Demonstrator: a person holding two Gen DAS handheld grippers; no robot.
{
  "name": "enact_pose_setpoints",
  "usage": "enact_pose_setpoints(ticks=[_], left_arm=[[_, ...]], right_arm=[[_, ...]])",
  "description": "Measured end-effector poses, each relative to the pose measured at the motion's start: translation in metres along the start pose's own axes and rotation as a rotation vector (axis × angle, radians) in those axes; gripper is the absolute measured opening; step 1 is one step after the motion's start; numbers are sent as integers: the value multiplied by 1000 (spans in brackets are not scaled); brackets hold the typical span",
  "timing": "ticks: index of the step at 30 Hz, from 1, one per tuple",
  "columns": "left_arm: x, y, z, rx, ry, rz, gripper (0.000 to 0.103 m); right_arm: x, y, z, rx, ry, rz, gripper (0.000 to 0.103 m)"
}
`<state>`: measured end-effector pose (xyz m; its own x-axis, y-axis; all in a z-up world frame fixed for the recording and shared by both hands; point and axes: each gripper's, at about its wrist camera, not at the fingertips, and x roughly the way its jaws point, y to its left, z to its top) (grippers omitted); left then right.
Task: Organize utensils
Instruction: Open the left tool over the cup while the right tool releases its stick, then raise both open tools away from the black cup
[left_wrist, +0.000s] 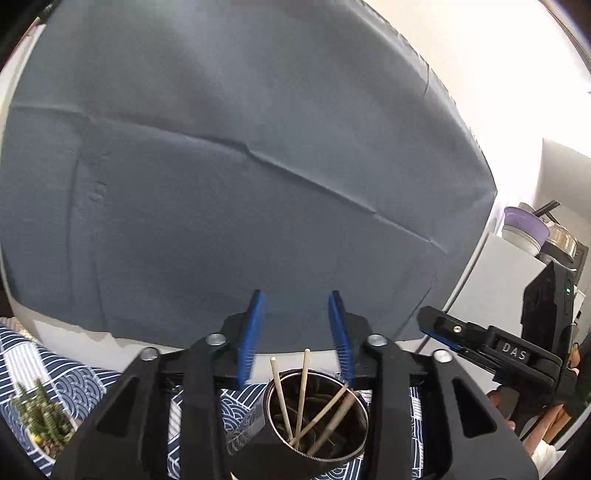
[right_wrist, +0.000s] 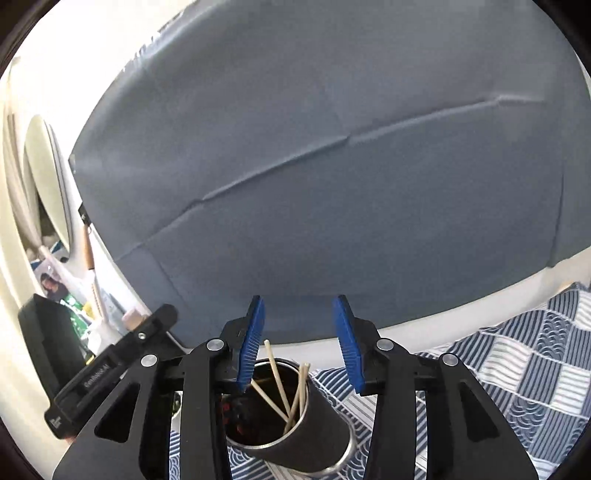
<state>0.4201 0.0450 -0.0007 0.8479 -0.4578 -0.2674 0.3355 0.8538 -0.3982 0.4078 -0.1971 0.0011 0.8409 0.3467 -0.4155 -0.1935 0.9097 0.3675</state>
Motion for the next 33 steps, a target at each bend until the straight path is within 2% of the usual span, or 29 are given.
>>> enact_pose_setpoints(ticks=[1,4,6,9,19,25,33], left_arm=[[-4,-1,1,1,12,9,54],[-19,-10,0,18,29,41,66],[-29,-19,-2,33,35,55,73],[-47,-29,-7,67,56,83,82],[-105,-65,-24,123,91,179,96],[-127,-71,-49,134,180,281,97],[-159,-61,-97,114,280,365,97]], right_arm=[[-6,1,1,-11,-7,-26,48],[-30,7,2,-65,-40,-113,64],[-46,11,1,-93,-50,-139,71],[-72,15,-2,-109,-73,-175,89],[-133,16,-14,-95,-71,-198,92],[-166,1,-32,-85,-55,-234,94],[-193,-24,-75,-80,-13,-324,95]])
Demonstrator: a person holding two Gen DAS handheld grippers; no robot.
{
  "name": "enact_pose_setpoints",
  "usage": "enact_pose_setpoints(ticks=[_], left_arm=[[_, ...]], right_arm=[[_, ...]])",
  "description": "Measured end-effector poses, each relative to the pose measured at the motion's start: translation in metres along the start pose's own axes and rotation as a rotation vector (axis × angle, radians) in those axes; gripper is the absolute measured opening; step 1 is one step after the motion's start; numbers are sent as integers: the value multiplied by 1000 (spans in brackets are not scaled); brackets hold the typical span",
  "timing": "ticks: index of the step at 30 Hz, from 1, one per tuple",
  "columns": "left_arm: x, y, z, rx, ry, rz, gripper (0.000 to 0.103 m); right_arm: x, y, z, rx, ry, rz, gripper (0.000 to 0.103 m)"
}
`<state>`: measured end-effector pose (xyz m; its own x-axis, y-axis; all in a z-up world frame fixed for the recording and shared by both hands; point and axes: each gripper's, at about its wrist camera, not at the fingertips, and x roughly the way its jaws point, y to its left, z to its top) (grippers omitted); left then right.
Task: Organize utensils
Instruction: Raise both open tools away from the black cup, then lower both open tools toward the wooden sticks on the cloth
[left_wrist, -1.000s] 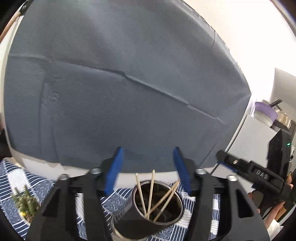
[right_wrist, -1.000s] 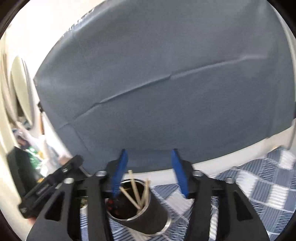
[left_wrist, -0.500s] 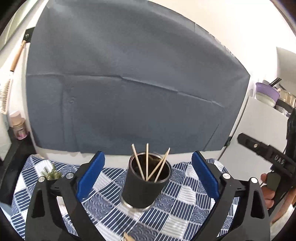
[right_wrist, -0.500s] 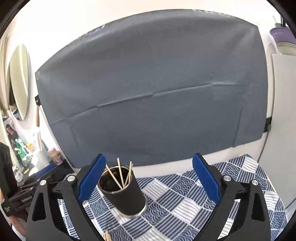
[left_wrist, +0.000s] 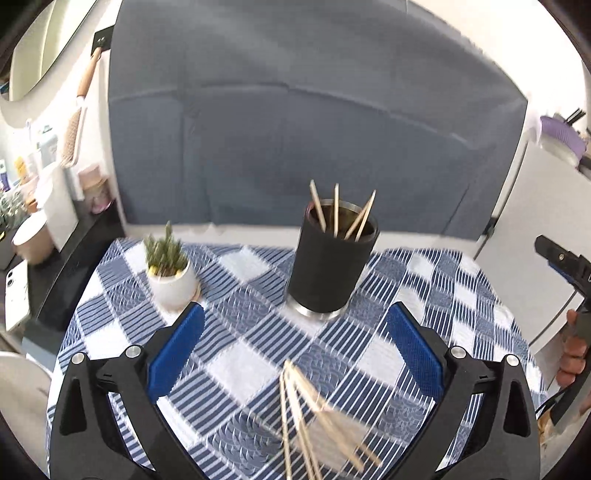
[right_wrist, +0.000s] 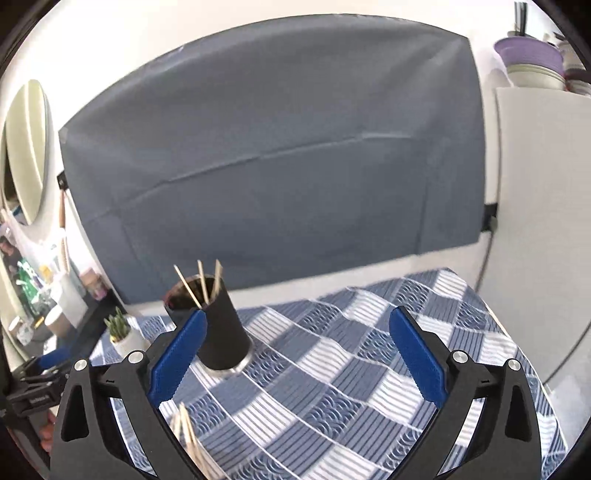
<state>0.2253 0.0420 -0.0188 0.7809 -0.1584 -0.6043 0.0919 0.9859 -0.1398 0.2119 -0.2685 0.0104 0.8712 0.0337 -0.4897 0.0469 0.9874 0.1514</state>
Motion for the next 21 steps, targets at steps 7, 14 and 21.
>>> enact_pose_setpoints(ticks=[7,14,21], left_arm=[[0,7,-48,-14,82,42,97],[17,16,-86,-18,191,72,97],[48,30,-101,-4,296,74,97]], right_arm=[[1,-14,-40,-48,125,46,95],[16,-2,-80,-131,256,108,95],[43,23,-103,-197,382,141,95]])
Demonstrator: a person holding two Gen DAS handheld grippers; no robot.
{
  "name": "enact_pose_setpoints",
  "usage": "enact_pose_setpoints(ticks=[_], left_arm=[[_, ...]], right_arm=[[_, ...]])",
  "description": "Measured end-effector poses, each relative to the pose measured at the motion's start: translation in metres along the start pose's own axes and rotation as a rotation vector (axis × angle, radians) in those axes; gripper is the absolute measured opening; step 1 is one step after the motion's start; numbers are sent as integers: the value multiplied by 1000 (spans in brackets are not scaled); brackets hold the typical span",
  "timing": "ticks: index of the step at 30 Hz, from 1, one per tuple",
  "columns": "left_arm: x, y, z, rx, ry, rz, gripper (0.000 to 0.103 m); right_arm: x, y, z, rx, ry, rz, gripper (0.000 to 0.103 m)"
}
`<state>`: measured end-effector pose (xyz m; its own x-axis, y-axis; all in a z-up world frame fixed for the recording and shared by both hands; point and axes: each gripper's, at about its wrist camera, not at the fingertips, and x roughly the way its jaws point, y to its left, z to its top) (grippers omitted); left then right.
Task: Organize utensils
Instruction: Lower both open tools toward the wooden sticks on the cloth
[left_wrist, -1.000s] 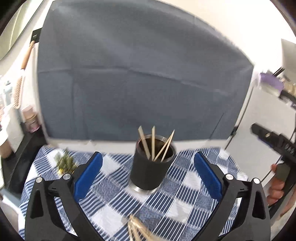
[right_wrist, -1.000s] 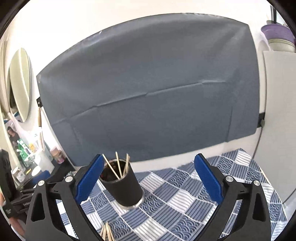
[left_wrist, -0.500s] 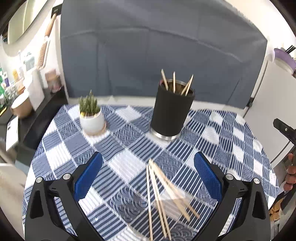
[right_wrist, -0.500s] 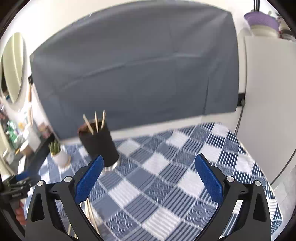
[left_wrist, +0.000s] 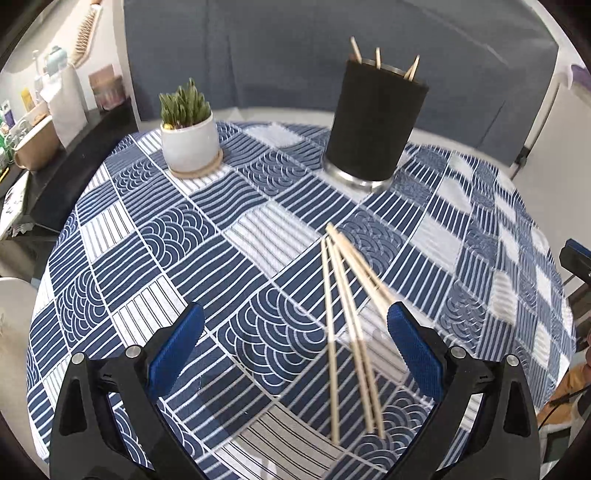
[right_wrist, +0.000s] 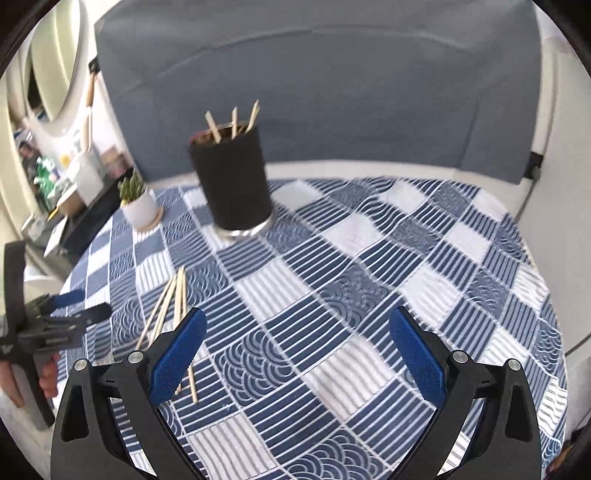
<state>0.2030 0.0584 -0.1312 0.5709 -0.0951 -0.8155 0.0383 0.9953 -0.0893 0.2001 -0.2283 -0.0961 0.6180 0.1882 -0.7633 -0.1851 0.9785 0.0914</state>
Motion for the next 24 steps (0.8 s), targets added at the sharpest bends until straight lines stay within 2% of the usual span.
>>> enact_pose_setpoints(ticks=[4,7,13,19,24], left_arm=[[22,8,1,40,62,3,97],[36,11,3,66,123,-35,97],[48,-1,-4,189,177,-31,97],[56,0,-1,182,216,-59,97],[64,-4,2,226,244,-13,97]], right_arm=[[26,20,0,-53,64,7,95],[47,35,1,-90,120,29,95],[88,63,2,-112,227,33,95],[123,86,5,-116,307,31,95],[143,102,4,-153,347,21,95]])
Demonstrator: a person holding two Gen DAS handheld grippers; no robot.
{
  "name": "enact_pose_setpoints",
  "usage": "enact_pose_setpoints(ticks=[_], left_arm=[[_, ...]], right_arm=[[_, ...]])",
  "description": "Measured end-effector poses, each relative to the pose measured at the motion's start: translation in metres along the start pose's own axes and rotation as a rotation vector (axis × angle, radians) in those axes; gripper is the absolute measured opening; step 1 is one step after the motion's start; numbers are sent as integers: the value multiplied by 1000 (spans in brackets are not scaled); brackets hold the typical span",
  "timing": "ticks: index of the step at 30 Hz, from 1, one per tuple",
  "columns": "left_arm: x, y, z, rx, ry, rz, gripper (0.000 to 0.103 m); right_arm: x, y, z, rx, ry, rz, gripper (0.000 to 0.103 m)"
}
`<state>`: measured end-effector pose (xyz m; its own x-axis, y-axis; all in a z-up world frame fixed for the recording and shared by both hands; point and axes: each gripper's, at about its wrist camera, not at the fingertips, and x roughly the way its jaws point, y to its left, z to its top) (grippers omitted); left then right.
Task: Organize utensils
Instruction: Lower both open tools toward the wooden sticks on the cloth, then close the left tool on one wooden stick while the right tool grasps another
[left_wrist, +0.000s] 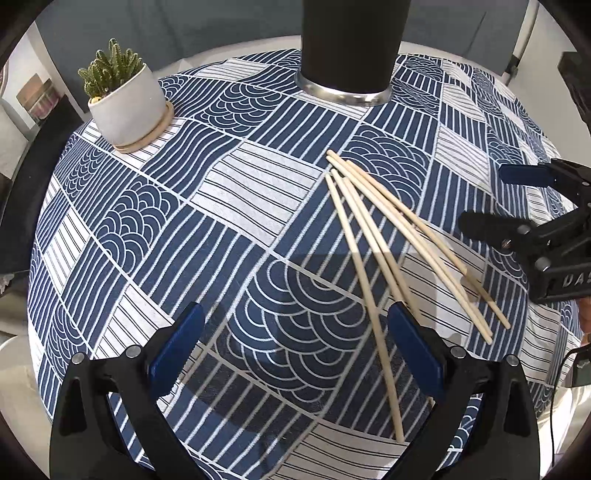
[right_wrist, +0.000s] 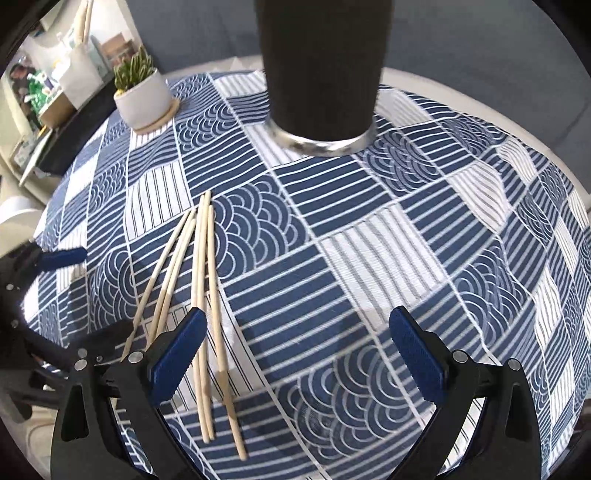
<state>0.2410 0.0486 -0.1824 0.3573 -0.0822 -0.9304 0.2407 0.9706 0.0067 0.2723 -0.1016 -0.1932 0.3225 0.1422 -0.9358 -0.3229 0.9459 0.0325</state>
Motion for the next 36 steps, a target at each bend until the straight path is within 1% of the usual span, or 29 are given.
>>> enact_pose_setpoints(ticks=[2,3,4,6,8,10,12,15,18,20,21,23,24,25,26,27,28,30,32,34,35,36], left_arm=[[5,0,1,-4,25,-12,97],[9,-1,1,12,34,3,97],[11,-2,1,18,36,16,98],[11,2,1,-6,34,7,98],[12,4,1,-12,35,11,98],[12,4,3,-9,37,12,98],[12,5,3,-10,31,10,98],[12,5,2,1,15,-1,98],[11,5,1,10,24,-4,98],[11,4,2,19,35,-8,96],[11,3,2,22,37,-9,94],[10,3,3,15,39,-9,86],[8,3,3,9,46,-7,79],[6,4,3,5,54,-7,71],[5,5,3,2,58,-7,68],[4,9,3,-13,61,-3,61],[3,12,3,-22,60,-3,54],[2,17,1,-41,40,0,45],[1,22,0,-61,32,6,37],[1,28,0,-102,31,15,26],[1,31,0,-127,31,21,23],[0,30,0,-137,32,22,23]], right_arm=[[6,6,3,-19,10,-16,95],[8,8,5,-23,15,-24,95],[11,10,6,-22,22,-26,95],[15,12,7,-26,36,-21,95],[20,15,8,-42,50,-52,95],[26,13,9,-25,68,-65,95],[28,7,9,26,81,-34,97],[28,8,7,29,70,-53,95],[29,7,4,38,62,-53,96],[29,6,6,63,88,-56,97],[30,6,7,86,98,-65,96],[30,5,7,102,103,-74,96],[31,4,8,99,108,-74,95],[29,4,9,98,110,-70,87],[24,4,10,99,105,-70,78],[21,3,10,107,103,-70,58],[20,3,10,110,104,-71,47],[20,1,12,91,106,-65,42],[21,-3,15,60,107,-53,31],[22,-12,17,49,122,-39,13],[24,-16,21,42,129,-32,7],[26,-21,24,32,136,-11,5]])
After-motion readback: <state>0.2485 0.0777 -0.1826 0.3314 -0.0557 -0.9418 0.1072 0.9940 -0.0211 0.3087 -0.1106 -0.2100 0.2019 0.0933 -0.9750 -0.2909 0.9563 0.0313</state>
